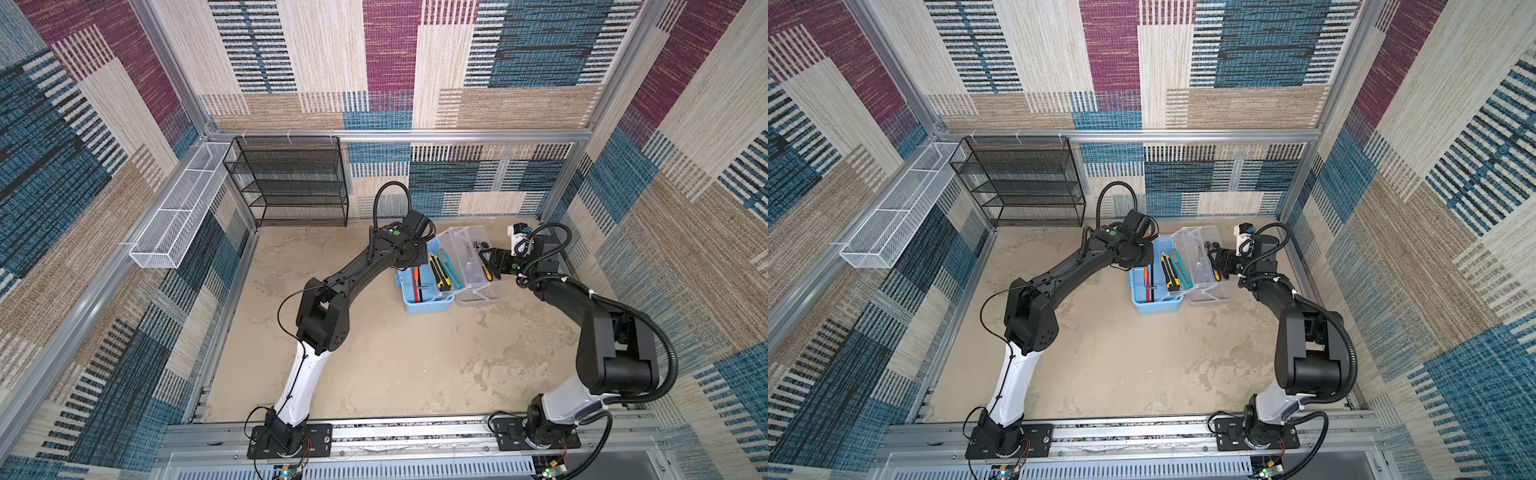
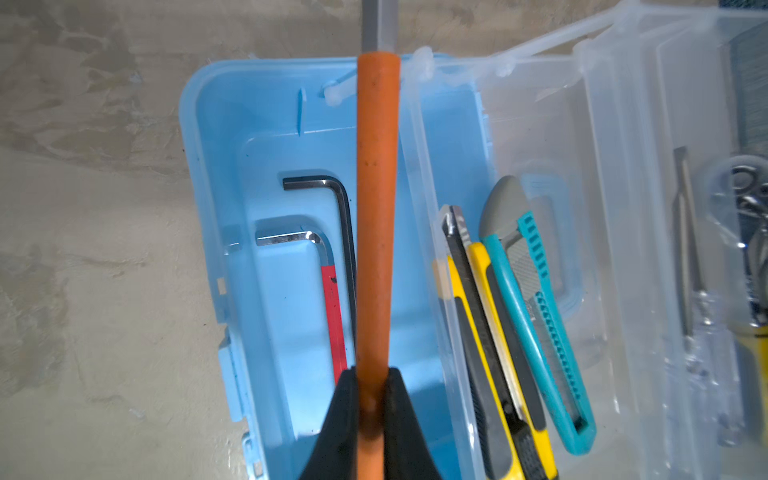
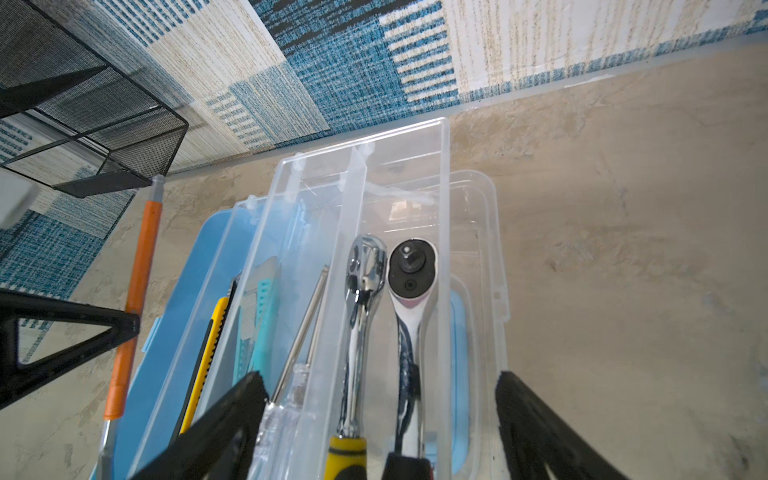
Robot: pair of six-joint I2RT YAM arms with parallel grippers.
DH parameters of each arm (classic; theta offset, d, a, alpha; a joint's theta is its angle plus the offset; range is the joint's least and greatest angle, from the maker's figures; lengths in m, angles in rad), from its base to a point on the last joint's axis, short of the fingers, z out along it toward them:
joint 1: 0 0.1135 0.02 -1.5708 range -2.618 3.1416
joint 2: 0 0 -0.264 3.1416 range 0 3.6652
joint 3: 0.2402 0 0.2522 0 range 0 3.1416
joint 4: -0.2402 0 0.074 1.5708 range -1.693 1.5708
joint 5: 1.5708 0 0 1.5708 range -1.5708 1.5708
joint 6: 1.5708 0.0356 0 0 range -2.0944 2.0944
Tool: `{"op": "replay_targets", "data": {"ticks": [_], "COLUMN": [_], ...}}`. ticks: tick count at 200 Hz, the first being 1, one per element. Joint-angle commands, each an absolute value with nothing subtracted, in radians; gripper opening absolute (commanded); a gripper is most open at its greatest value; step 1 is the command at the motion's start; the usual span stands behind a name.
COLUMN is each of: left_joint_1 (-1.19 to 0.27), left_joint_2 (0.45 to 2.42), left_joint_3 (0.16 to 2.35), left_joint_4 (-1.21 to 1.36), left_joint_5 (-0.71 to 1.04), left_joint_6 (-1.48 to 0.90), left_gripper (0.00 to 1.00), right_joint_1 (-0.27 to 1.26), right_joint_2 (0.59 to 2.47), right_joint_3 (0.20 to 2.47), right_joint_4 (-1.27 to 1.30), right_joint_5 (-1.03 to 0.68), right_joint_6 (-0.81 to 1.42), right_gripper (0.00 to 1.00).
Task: Pack the tool kit
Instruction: 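Lift the orange hex key and carry it over the blue box, then lower the orange hex key beside the red key and open the left gripper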
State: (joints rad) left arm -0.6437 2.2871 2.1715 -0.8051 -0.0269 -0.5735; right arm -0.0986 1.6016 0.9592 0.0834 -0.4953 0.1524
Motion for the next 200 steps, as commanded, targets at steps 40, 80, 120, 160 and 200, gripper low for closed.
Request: {"op": "replay_targets", "data": {"ticks": [40,80,120,160,200], "left_joint_1": [-0.627,-0.626,-0.627,-0.627,-0.627], "left_joint_2": [2.348,2.368,2.356,2.340,2.320], "left_joint_3": [2.202,2.224,2.202,2.206,2.217], "left_joint_4": [-0.878,-0.878,-0.878,-0.877,-0.876], "left_joint_5": [0.008,0.038,0.058,0.063,0.044], "left_joint_6": [-0.612,-0.632,-0.661,-0.653,-0.644], "left_gripper": [0.00,0.00,0.01,0.25,0.45], "right_joint_1": [-0.098,-0.097,-0.098,-0.098,-0.098], "right_joint_2": [1.589,1.589,1.586,1.592,1.596], "right_joint_3": [0.959,0.964,0.969,0.965,0.968], "right_joint_4": [0.110,0.117,0.114,0.117,0.118], "right_joint_5": [-0.517,-0.537,-0.532,-0.547,-0.553], "right_joint_6": [0.152,0.155,0.147,0.153,0.156], "right_gripper": [0.88,0.88,0.88,0.88,0.88]}}
